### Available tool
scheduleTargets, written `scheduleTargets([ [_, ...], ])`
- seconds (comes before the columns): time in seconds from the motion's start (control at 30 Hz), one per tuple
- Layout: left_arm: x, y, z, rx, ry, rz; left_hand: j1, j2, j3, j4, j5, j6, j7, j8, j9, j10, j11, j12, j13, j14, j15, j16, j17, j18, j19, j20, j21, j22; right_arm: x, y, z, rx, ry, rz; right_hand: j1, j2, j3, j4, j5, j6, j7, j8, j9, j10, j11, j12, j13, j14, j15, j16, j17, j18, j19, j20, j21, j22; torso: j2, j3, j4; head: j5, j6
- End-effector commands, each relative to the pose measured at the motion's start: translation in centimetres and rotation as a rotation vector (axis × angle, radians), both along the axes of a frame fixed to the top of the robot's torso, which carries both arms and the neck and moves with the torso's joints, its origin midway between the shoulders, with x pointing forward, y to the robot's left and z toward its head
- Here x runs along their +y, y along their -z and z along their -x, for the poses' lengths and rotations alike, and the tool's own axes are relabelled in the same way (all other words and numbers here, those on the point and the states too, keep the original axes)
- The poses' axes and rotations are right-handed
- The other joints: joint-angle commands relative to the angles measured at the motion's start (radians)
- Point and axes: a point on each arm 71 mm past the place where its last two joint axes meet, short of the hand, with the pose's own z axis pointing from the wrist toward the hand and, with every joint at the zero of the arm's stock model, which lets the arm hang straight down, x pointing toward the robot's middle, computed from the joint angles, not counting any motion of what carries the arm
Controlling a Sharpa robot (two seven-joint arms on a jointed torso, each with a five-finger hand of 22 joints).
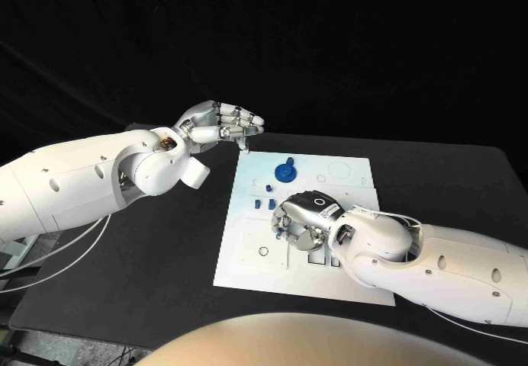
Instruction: Assemble the parts on the task board
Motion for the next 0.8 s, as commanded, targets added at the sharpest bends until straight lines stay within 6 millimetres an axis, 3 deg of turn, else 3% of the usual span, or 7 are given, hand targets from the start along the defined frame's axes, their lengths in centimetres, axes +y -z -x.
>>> scheduleTargets([
  [0.03, -0.19, -0.06, 0.09, 0.0, 0.021, 0.005, 0.002, 0.01, -0.007, 0.001, 0.005, -0.009, 0.006, 0.005, -0.002, -0.007, 0.0, 0.0, -0.001, -0.006, 0.002, -0.003, -0.001, 0.005, -0.005, 0.003, -0.004, -0.002, 0.04, 0.06, 0.01, -0.011, -0.001, 0.015, -0.003, 0.006, 0.001, -0.002, 0.003, 0.003, 0.004, 0.003, 0.001, 0.038, -0.03, 0.002, 0.001, 0.062, -0.007, 0.003, 0.025, -0.008, 0.003, -0.005, 0.005, 0.089, 0.0, -0.0011, 0.0, 0.0, 0.0],
  [0.8, -0.14, -0.04, 0.12, 0.005, 0.023, 0.003, 0.001, 0.01, -0.008, 0.001, 0.005, -0.01, 0.006, 0.005, -0.002, -0.01, 0.001, 0.0, -0.002, -0.006, 0.003, -0.002, 0.0, 0.005, -0.006, 0.003, -0.004, -0.002, 0.3, 0.42, 0.24, 0.008, -0.012, 0.036, -0.004, 0.006, 0.001, -0.003, 0.003, 0.003, 0.004, 0.003, 0.002, 0.039, -0.03, 0.002, 0.001, 0.062, -0.007, 0.003, 0.024, -0.008, 0.003, -0.005, 0.005, 0.089, 0.0, -0.001, 0.0005, 0.002, 0.0],
])
